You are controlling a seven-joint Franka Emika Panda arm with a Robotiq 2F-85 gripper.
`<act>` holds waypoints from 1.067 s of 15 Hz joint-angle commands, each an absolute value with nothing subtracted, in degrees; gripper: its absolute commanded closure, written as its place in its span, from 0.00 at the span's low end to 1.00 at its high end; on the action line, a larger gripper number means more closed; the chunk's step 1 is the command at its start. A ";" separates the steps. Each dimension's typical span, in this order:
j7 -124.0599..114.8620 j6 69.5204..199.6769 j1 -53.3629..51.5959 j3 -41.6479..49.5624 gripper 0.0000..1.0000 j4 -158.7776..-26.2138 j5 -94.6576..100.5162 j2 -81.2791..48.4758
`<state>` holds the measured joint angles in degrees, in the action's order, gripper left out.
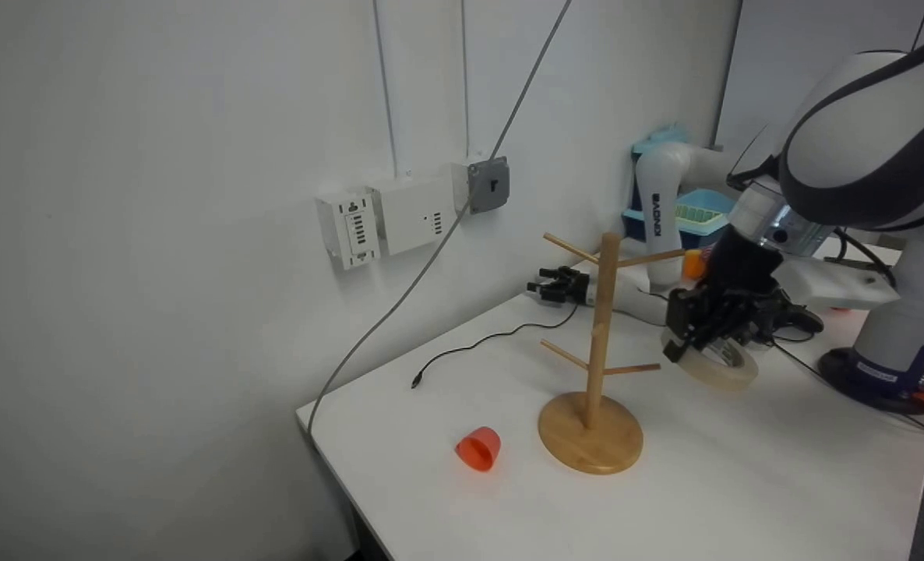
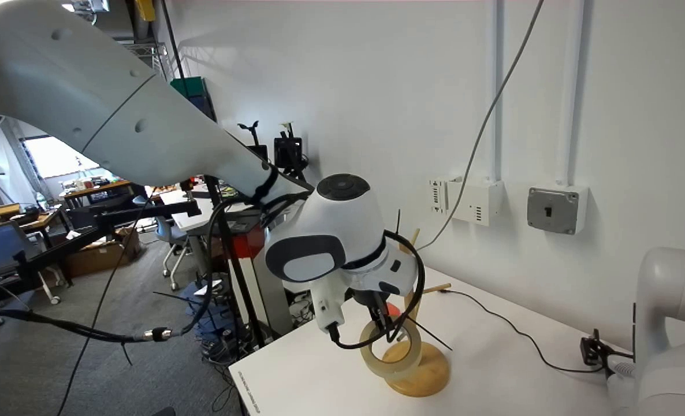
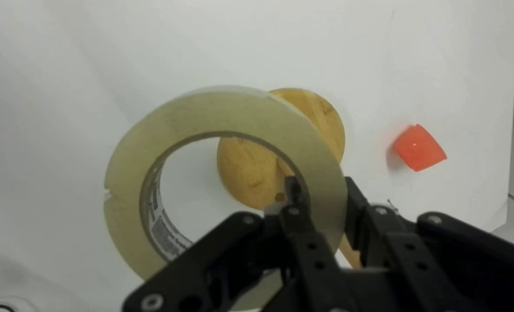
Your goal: Hang the masking tape on the wooden stand
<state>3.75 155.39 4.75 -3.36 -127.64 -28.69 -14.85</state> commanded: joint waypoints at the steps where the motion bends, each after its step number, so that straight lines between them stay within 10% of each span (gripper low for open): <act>1: 9.89 159.72 6.98 -6.40 0.94 -128.43 -34.46 -15.33; 16: 19.20 166.68 7.58 -10.55 0.94 -125.46 -43.02 -22.37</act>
<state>15.95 164.83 6.02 -8.46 -126.96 -40.22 -20.96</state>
